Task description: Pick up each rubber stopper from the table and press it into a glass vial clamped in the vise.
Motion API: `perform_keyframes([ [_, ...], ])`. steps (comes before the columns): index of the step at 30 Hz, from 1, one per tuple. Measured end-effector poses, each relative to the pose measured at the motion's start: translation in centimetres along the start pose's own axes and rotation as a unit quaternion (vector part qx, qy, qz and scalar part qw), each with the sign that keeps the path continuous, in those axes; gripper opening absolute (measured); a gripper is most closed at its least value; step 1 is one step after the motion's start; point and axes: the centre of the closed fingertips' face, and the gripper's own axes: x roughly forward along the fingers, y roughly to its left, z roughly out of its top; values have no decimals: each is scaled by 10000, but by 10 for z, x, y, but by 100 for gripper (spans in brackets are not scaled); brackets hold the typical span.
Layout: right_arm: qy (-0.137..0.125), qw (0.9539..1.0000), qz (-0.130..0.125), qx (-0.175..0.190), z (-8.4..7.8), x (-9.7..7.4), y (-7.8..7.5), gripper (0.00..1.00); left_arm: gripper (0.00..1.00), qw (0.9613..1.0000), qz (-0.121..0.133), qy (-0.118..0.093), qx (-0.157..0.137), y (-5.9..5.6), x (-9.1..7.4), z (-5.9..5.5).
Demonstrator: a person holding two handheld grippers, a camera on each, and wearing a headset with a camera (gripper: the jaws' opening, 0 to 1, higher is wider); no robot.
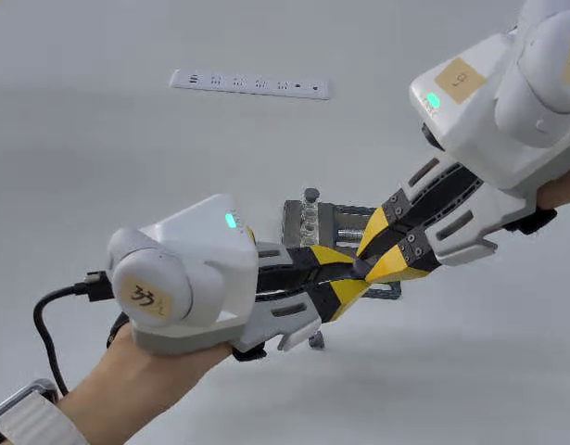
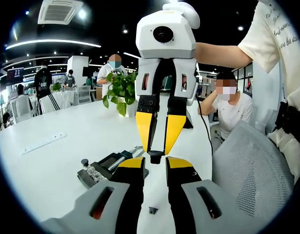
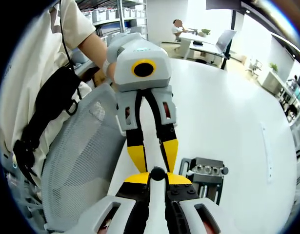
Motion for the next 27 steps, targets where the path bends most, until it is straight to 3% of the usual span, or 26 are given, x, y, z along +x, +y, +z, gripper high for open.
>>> perform_keyframes([
  [5, 62, 10000, -32, 11, -5, 0, -10, 6, 36, 9997, 214, 82, -18, 12, -2, -6],
  [8, 91, 10000, -36, 1, -5, 0, -11, 6, 47, 9991, 320, 274, -103, 18, -3, -16],
  [10, 92, 9999, -43, -5, -6, 0, -15, 6, 54, 9979, 382, 511, -128, 22, -4, -26],
  [18, 167, 9998, -44, -115, -9, 2, -29, 6, 86, 9956, 553, 717, -231, 30, -9, -39],
  [23, 287, 9992, -44, -256, -9, -1, -44, 6, 99, 9943, 696, 756, -287, 40, -13, -45],
  [27, 439, 9981, -41, -422, -10, -1, -58, 6, 99, 9929, 753, 842, -367, 46, -16, -51],
])
